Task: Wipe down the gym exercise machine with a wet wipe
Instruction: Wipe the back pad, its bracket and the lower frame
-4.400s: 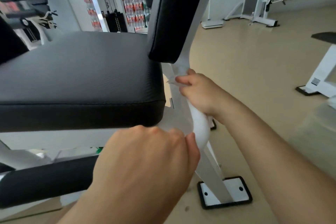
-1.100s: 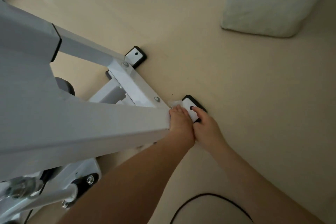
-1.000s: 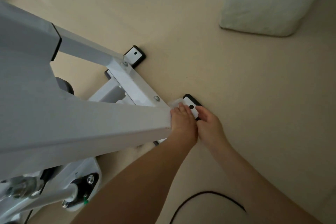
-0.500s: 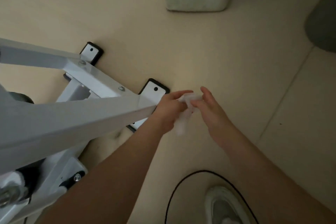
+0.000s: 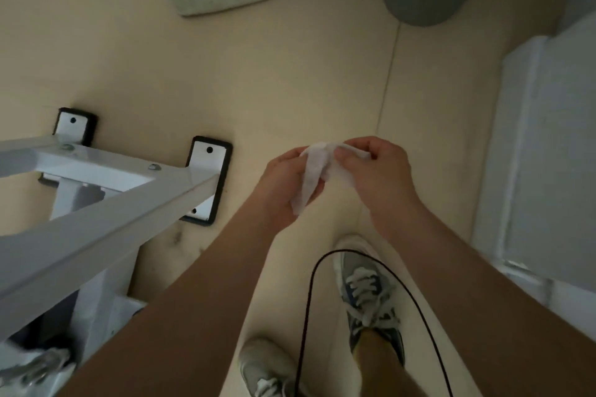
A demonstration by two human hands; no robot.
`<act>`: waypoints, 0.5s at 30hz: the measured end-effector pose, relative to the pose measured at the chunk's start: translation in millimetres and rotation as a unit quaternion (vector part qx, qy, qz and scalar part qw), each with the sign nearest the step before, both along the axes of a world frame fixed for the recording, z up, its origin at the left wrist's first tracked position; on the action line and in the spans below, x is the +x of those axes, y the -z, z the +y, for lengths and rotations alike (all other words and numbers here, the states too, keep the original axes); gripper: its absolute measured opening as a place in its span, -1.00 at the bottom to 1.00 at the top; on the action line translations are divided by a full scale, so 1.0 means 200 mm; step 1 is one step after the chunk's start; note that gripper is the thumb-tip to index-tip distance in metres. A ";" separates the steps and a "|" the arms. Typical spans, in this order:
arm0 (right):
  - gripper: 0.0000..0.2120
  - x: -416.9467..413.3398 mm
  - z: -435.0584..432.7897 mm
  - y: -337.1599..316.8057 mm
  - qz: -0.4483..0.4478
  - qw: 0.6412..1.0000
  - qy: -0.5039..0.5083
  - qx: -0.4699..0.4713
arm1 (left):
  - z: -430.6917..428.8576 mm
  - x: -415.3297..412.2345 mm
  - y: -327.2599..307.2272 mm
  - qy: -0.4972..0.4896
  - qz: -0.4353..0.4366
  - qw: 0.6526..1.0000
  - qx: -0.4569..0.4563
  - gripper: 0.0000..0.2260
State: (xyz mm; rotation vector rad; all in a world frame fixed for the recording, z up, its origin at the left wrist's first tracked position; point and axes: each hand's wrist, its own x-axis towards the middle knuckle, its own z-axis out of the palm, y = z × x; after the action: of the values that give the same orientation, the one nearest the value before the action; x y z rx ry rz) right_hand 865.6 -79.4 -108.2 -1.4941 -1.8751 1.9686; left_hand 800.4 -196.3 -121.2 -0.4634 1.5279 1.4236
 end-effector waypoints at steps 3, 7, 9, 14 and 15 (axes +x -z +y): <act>-0.94 0.06 -0.01 -0.22 -0.028 0.998 -0.056 0.019 | 0.02 0.04 -0.17 0.051 0.043 0.997 -0.027 -0.81; -0.79 0.15 -0.09 -0.53 -0.055 0.994 -0.091 -0.041 | 0.00 0.14 -0.44 0.034 0.054 0.997 -0.039 -0.83; -0.64 0.19 -0.15 -0.67 -0.064 0.989 -0.118 -0.065 | -0.02 0.19 -0.58 0.086 0.130 0.984 -0.081 -0.86; -0.76 0.29 -0.21 -0.96 -0.026 0.994 -0.066 -0.088 | -0.06 0.27 -0.93 0.154 0.241 0.950 -0.123 -0.75; -0.81 0.31 -0.21 -1.02 -0.012 0.996 -0.039 -0.082 | -0.07 0.28 -1.00 0.157 0.253 0.946 -0.126 -0.75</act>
State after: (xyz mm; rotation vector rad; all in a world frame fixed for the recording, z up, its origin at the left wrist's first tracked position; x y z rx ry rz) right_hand 927.5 -121.4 95.6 -1.5116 -1.8483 2.1980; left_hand 855.7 -210.1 79.5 0.0137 2.1042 1.1470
